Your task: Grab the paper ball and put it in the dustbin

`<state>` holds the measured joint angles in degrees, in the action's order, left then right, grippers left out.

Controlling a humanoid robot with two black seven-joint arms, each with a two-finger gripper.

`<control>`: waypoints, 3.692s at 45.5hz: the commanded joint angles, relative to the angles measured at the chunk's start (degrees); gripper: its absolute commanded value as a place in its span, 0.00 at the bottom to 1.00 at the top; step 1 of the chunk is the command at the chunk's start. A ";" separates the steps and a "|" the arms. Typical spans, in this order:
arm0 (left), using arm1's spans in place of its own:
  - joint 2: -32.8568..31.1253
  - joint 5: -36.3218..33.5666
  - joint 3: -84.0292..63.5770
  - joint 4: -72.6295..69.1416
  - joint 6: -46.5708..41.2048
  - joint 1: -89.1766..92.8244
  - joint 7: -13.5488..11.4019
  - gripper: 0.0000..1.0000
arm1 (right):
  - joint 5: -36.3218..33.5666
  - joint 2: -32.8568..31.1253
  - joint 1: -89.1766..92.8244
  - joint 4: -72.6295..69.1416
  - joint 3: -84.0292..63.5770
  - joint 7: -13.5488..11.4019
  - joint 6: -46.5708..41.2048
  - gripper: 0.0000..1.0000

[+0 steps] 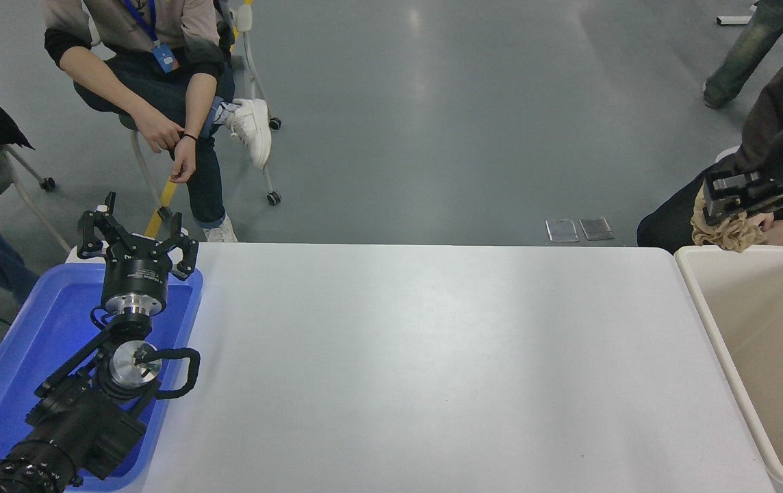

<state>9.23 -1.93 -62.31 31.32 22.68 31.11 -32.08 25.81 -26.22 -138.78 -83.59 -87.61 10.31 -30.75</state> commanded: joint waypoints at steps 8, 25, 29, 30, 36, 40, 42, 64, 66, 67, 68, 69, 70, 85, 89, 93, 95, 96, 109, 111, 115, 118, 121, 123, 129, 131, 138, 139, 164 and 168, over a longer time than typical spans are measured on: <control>0.00 0.09 0.00 0.05 0.00 0.00 -0.08 0.99 | 16.00 -15.51 4.48 8.25 -4.15 0.06 0.25 0.00; 0.00 0.09 0.00 -0.03 0.00 0.09 -0.08 0.99 | 24.46 -26.96 51.30 42.17 23.16 0.68 10.96 0.00; 0.00 0.09 0.00 -0.03 0.00 0.00 -0.08 0.99 | 24.20 -24.33 65.01 48.59 31.86 0.59 15.97 0.00; 0.00 0.09 0.00 -0.03 0.00 0.09 -0.08 0.99 | 23.85 -23.19 68.18 50.17 34.06 0.59 17.29 0.00; 0.00 0.09 0.00 -0.03 0.00 0.09 -0.08 0.99 | 23.23 -15.45 87.61 63.27 48.39 0.15 23.19 0.00; 0.00 0.09 0.00 -0.03 0.00 0.09 -0.08 0.99 | 23.14 -10.80 93.51 68.37 54.11 -0.02 24.16 0.00; 0.00 0.09 0.00 -0.03 0.00 0.09 -0.08 0.99 | 23.14 -9.03 95.18 69.70 56.13 -0.11 24.69 0.00; 0.00 0.09 0.00 -0.03 0.00 0.09 -0.08 0.99 | 21.47 -5.42 98.62 70.40 58.61 -1.34 26.89 0.00; 0.00 0.09 0.00 -0.03 0.00 0.09 -0.08 0.99 | 21.47 -5.42 98.53 70.40 58.61 -1.34 27.06 0.00; 0.00 0.09 0.00 -0.03 0.00 0.18 -0.08 0.99 | 21.47 -5.42 98.53 70.40 58.61 -1.34 27.15 0.00; 0.00 0.09 0.00 -0.03 0.00 0.09 -0.08 0.99 | 21.47 -5.42 98.53 70.32 58.61 -1.34 27.32 0.00; 0.00 0.09 0.00 -0.03 0.00 0.09 -0.08 0.99 | 21.47 -5.42 98.53 70.32 58.61 -1.34 27.59 0.00; 0.00 0.09 0.00 -0.03 0.00 0.18 -0.08 0.99 | 21.47 -5.42 98.53 70.32 58.61 -1.34 27.85 0.00; 0.00 0.09 0.00 -0.03 0.00 0.09 -0.08 0.99 | 21.47 -5.42 98.09 70.05 58.61 -1.34 29.26 0.00; 0.00 0.09 0.00 -0.03 0.00 0.09 -0.08 0.99 | 21.47 -5.42 98.00 70.05 58.61 -1.34 29.35 0.00; 0.00 0.09 0.00 -0.03 0.00 0.09 -0.08 0.99 | 21.47 -5.42 97.83 70.05 58.61 -1.34 29.43 0.00; 0.00 0.09 0.00 -0.03 0.00 0.09 -0.08 0.99 | 21.47 -5.42 97.39 70.05 58.69 -1.34 29.44 0.00; 0.00 0.09 0.00 -0.03 0.00 0.09 -0.08 0.99 | 21.47 -5.42 97.30 70.05 58.61 -1.34 29.44 0.00; 0.00 0.09 0.00 -0.03 0.00 0.18 -0.08 0.99 | 21.12 -5.42 96.77 69.79 60.54 -1.34 29.26 1.00; 0.00 0.09 0.00 -0.03 0.00 0.18 -0.08 0.99 | 21.12 -5.42 96.69 69.70 60.54 -1.34 29.26 1.00; 0.00 0.09 0.00 -0.03 0.00 0.09 -0.08 0.99 | 21.03 -5.51 96.42 69.70 60.54 -1.34 29.35 1.00; 0.00 0.09 0.00 -0.03 0.00 0.09 -0.08 0.99 | 21.03 -5.60 96.33 69.70 60.80 -1.34 29.35 1.00; 0.00 0.09 0.00 -0.03 0.00 0.09 -0.08 0.99 | 21.03 -5.60 96.25 69.70 60.98 -1.26 29.43 1.00; 0.00 0.09 0.00 -0.03 0.00 0.18 -0.08 0.99 | 21.03 -5.60 96.25 69.70 61.15 -1.26 29.44 1.00; 0.00 0.09 0.00 -0.03 0.00 0.18 -0.08 0.99 | 21.03 -5.60 94.75 68.91 63.96 -1.08 29.52 1.00; 0.00 0.09 0.00 -0.03 0.00 0.18 -0.08 0.99 | 21.03 -5.86 93.79 68.12 65.72 -0.99 29.52 1.00; 0.00 0.09 0.00 -0.03 0.00 0.18 -0.08 0.99 | 20.07 -8.84 89.40 62.68 75.90 -1.08 29.52 1.00; 0.00 0.09 0.00 -0.03 0.00 0.18 -0.08 0.99 | 19.55 -9.46 88.87 61.71 78.01 -1.08 29.52 1.00; 0.00 0.09 0.00 -0.03 0.00 0.09 -0.08 0.99 | -16.48 -5.17 97.82 32.79 126.89 -0.82 28.82 1.00; 0.00 0.09 0.00 -0.03 0.00 0.09 -0.08 0.99 | -22.55 -1.57 99.93 32.26 130.40 -0.55 28.29 1.00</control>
<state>9.23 -1.85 -62.31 31.29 22.68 31.21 -32.16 19.65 -34.35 -43.53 -44.32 30.06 9.42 -1.60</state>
